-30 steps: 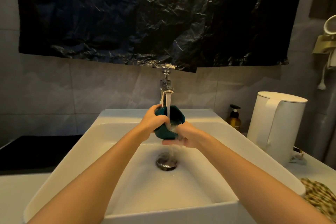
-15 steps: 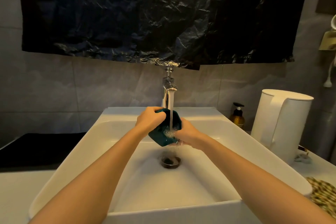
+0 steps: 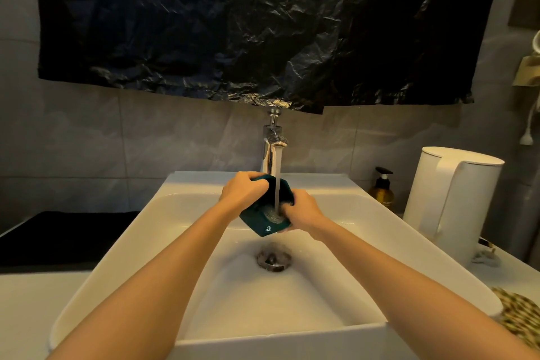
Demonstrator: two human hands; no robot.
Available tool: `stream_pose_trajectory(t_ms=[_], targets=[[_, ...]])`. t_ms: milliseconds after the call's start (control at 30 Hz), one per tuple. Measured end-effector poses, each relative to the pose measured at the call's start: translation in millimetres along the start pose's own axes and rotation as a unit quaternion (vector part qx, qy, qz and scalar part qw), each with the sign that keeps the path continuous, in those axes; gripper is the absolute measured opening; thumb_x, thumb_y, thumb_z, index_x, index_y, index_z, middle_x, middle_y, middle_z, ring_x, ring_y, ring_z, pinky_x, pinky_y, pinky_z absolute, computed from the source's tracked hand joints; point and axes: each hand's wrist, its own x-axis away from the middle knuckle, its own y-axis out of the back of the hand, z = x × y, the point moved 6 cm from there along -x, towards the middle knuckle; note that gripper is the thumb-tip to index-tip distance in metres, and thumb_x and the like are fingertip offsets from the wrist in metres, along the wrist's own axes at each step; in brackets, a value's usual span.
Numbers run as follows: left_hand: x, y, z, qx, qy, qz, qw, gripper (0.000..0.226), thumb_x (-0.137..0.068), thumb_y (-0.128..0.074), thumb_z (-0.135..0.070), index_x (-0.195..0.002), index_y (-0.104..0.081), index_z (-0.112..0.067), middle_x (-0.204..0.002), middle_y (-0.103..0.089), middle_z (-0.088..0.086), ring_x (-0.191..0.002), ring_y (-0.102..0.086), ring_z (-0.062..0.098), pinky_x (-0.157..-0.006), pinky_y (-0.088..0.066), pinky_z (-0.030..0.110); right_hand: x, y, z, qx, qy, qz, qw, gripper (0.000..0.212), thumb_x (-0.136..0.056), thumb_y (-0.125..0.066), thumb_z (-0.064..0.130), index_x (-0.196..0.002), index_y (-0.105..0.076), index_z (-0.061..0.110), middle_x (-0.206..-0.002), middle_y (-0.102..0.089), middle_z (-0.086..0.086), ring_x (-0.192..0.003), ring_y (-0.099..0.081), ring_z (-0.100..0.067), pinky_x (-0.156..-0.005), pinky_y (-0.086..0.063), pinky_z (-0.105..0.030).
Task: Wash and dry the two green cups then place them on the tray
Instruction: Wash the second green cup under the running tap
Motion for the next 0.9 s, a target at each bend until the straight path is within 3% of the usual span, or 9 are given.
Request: stream_pose_trajectory(t_ms=[100, 233, 300, 433, 533, 667, 800, 900], targets=[[-1.1, -3.2, -2.8, 0.027, -0.008, 0.014, 1.0, 0.028, -0.087, -0.05, -0.019, -0.111, -0.063, -0.025, -0.095, -0.061, 0.001, -0.094, -0.054, 0.021, -0.079, -0.046, 0.031, 3.7, 12.5, 8.1, 0.068, 0.029, -0.066, 0.995, 0.023, -0.098, -0.044, 0.011, -0.107, -0.063, 0.005, -0.099, -0.066, -0.009, -0.076, -0.06, -0.024, -0.057, -0.053, -0.026], [-2.5, -1.4, -1.8, 0.021, -0.009, 0.014, 1.0, 0.023, -0.086, -0.05, -0.018, -0.103, -0.063, -0.027, -0.092, -0.062, 0.0, -0.093, -0.055, 0.021, -0.082, -0.046, 0.033, 7.3, 7.3, 13.9, 0.076, 0.056, -0.011, 0.996, 0.032, -0.091, -0.051, 0.004, -0.122, -0.056, 0.011, -0.114, -0.063, -0.009, -0.102, -0.057, -0.026, -0.089, -0.049, -0.039], [-3.1, -1.2, 0.3, 0.023, -0.003, 0.021, 1.0, 0.018, -0.086, -0.05, -0.016, -0.095, -0.062, -0.026, -0.086, -0.061, -0.001, -0.09, -0.055, 0.02, -0.082, -0.048, 0.032, 8.6, 5.6, 14.7, 0.052, 0.064, 0.001, 0.997, 0.043, -0.088, -0.053, 0.0, -0.128, -0.052, 0.016, -0.118, -0.061, -0.006, -0.109, -0.055, -0.023, -0.091, -0.049, -0.039], [-0.2, -3.5, -4.4, 0.064, 0.017, 0.044, 0.997, 0.016, -0.085, -0.05, -0.014, -0.074, -0.057, -0.022, -0.078, -0.058, 0.002, -0.074, -0.052, 0.015, -0.068, -0.043, 0.025, 8.8, 12.5, 16.0, 0.042, 0.075, -0.061, 0.994, 0.034, -0.095, -0.042, 0.006, -0.123, -0.057, 0.018, -0.112, -0.063, -0.005, -0.1, -0.063, -0.034, -0.063, -0.057, -0.036], [2.4, -1.6, -9.3, 0.113, 0.032, 0.043, 0.992, 0.006, -0.085, -0.059, -0.024, -0.091, -0.061, -0.023, -0.087, -0.059, 0.001, -0.083, -0.055, 0.016, -0.07, -0.047, 0.025, 9.9, 7.3, 12.4, 0.015, 0.007, -0.051, 0.999, 0.024, -0.098, -0.043, 0.015, -0.119, -0.055, 0.018, -0.112, -0.063, -0.008, -0.095, -0.065, -0.034, -0.071, -0.059, -0.046], [2.7, -9.2, -7.1, 0.169, 0.047, 0.067, 0.982, 0.041, -0.083, -0.063, -0.015, -0.121, -0.053, -0.024, -0.111, -0.056, 0.005, -0.104, -0.053, 0.024, -0.07, -0.054, 0.03, 16.3, -4.6, 4.9, -0.232, -0.145, 0.027, 0.961, 0.027, -0.096, -0.055, 0.026, -0.12, -0.051, 0.016, -0.115, -0.06, -0.011, -0.076, -0.069, -0.035, -0.054, -0.06, -0.045], [0.5, -1.5, -1.4, 0.119, 0.016, -0.009, 0.993, 0.041, -0.081, -0.057, -0.019, -0.12, -0.059, -0.031, -0.113, -0.061, 0.002, -0.099, -0.056, 0.022, -0.084, -0.054, 0.037, 15.2, -13.4, 1.8, -0.261, -0.137, 0.118, 0.948, 0.054, -0.086, -0.065, 0.003, -0.13, -0.037, 0.018, -0.125, -0.055, -0.016, -0.093, -0.067, -0.04, -0.071, -0.058, -0.054], [5.4, 3.9, -1.8, 0.078, 0.012, -0.022, 0.997, 0.036, -0.082, -0.055, -0.022, -0.116, -0.064, -0.033, -0.107, -0.065, -0.001, -0.097, -0.056, 0.02, -0.08, -0.051, 0.031, 15.9, -10.4, 3.8, -0.188, -0.098, 0.088, 0.973, 0.053, -0.087, -0.06, -0.003, -0.125, -0.036, 0.025, -0.124, -0.052, -0.009, -0.093, -0.066, -0.036, -0.07, -0.059, -0.051]])
